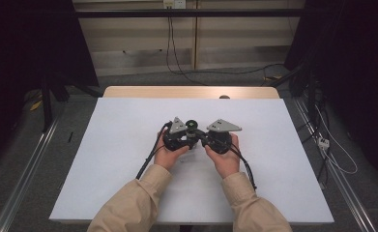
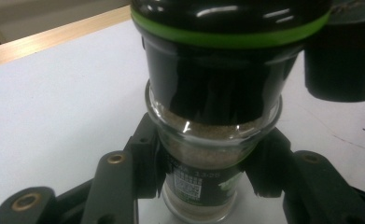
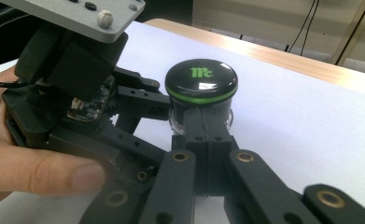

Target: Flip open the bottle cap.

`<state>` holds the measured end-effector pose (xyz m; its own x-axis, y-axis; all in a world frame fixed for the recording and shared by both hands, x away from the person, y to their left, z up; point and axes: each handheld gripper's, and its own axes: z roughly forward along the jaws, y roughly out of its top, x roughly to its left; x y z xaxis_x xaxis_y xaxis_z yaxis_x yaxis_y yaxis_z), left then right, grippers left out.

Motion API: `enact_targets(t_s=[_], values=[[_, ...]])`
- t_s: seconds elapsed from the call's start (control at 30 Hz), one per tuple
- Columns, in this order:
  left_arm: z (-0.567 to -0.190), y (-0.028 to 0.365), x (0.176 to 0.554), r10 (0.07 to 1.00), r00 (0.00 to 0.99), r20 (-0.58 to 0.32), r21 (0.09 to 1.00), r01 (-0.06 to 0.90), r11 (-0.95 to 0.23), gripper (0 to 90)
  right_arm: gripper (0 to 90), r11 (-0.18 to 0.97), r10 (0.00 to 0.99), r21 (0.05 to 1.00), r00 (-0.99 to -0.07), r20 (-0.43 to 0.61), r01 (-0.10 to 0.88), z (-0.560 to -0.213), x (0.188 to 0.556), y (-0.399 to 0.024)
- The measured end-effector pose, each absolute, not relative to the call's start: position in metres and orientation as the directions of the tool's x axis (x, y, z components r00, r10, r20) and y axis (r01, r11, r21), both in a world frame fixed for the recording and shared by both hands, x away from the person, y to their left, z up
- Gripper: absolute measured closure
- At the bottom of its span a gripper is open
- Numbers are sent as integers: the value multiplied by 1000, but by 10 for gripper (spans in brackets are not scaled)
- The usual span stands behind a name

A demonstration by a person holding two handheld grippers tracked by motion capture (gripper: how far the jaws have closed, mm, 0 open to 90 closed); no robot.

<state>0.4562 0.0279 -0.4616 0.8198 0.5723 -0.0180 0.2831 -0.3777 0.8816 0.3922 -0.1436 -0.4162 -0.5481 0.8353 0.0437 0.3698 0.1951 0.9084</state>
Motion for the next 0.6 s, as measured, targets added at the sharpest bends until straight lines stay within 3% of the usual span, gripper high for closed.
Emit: enact_targets(t_s=[0.6], values=[[-462, 28, 456, 574, 818, -23, 881, 288, -375, 533, 900, 183, 834, 913, -549, 53, 366, -414, 392, -143]])
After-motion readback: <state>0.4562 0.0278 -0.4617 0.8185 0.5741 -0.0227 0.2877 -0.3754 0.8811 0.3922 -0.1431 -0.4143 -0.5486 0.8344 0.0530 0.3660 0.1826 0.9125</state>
